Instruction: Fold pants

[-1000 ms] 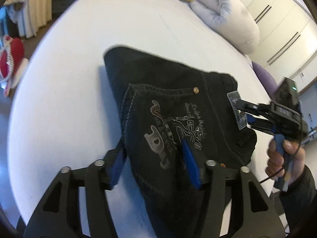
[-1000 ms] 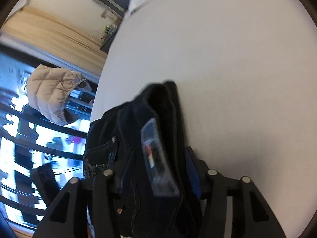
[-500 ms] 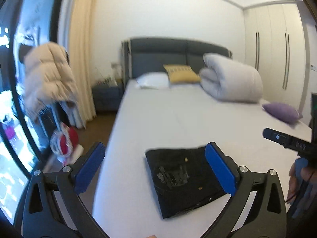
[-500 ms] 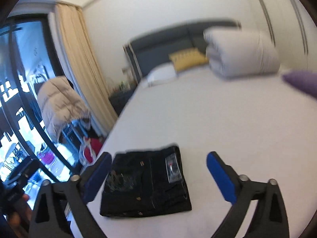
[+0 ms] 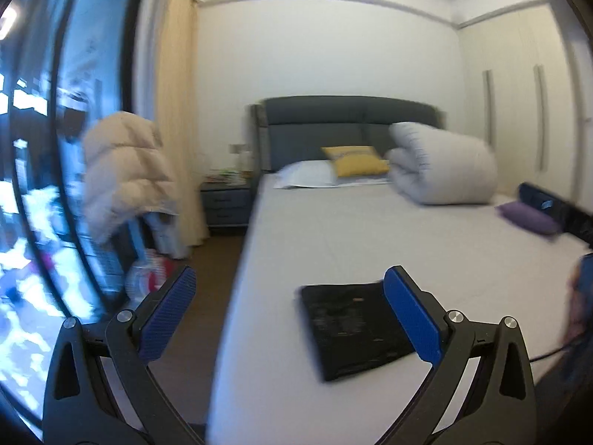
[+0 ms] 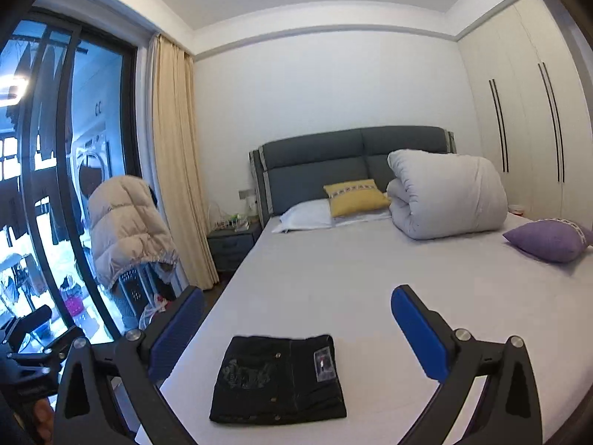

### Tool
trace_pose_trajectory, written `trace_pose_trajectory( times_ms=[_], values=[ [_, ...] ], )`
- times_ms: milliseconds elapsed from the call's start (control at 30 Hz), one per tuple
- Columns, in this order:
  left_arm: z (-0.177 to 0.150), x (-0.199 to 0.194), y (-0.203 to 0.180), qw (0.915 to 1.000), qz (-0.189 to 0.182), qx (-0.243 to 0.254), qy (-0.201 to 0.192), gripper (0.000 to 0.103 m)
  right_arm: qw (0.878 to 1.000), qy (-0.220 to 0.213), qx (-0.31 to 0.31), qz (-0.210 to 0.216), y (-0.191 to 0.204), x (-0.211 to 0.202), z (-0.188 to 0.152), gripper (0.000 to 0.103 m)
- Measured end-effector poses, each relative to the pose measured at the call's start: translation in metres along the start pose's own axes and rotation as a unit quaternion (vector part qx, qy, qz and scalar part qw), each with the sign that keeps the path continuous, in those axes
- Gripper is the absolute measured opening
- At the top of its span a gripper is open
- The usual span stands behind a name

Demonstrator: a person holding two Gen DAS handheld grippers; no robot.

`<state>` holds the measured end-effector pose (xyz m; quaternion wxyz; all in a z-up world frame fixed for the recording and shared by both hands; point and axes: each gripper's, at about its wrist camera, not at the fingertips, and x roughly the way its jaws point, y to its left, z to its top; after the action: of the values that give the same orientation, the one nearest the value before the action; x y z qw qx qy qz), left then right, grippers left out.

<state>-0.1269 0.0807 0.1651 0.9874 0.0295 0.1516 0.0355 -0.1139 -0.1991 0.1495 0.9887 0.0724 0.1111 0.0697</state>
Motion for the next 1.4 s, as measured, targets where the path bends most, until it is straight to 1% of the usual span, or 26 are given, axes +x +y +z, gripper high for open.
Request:
trace_pose_trajectory(
  times_ms=[67,133,167,233,300,400,467,567,600,667,800,1033,1400],
  values=[
    [0.000,-0.002,0.001,0.9998,0.009,0.002,0.016,0.103,1.000,0.016,-0.014,-0.007,0.010,-0.002,-0.002,0.103],
    [-0.002,0.003,0.000,0.9988,0.028,0.005,0.041,0.103,0.999,0.037,-0.033,-0.018,0.021,0.000,-0.006,0.103],
    [-0.003,0.006,0.002,0.9972,0.036,-0.003,0.066,0.103,0.998,0.042,-0.037,-0.019,0.024,0.001,-0.009,0.103],
    [-0.009,0.014,0.008,0.9933,0.034,-0.029,0.107,0.103,0.997,0.060,-0.038,-0.020,0.029,0.002,-0.013,0.103],
    [-0.015,0.017,0.010,0.9894,0.038,-0.044,0.133,0.103,0.995,0.086,-0.034,-0.025,0.032,0.007,-0.019,0.103],
    [-0.029,0.035,0.007,0.9835,0.043,-0.047,0.169,0.103,0.992,0.122,-0.024,-0.025,0.035,0.012,-0.028,0.103],
    [-0.037,0.040,0.003,0.9802,0.030,-0.053,0.189,0.103,0.989,0.145,-0.023,-0.029,0.036,0.017,-0.035,0.103],
    [-0.046,0.053,-0.007,0.9782,0.023,-0.049,0.200,0.103,0.985,0.170,-0.018,-0.032,0.035,0.022,-0.046,0.103],
    [-0.050,0.070,-0.008,0.9776,0.021,-0.049,0.204,0.103,0.984,0.177,-0.016,-0.034,0.034,0.024,-0.050,0.103],
    [-0.056,0.078,-0.014,0.9764,0.011,-0.049,0.210,0.103,0.980,0.195,-0.014,-0.033,0.034,0.029,-0.057,0.103],
    [-0.064,0.097,-0.022,0.9745,0.004,-0.050,0.219,0.103,0.975,0.220,-0.019,-0.032,0.034,0.036,-0.067,0.103],
    [-0.069,0.114,-0.027,0.9717,0.005,-0.049,0.231,0.103,0.973,0.229,-0.021,-0.033,0.031,0.039,-0.072,0.103],
    [-0.076,0.121,-0.027,0.9679,0.004,-0.054,0.245,0.103,0.970,0.238,-0.020,-0.036,0.028,0.041,-0.073,0.103]
  ],
)
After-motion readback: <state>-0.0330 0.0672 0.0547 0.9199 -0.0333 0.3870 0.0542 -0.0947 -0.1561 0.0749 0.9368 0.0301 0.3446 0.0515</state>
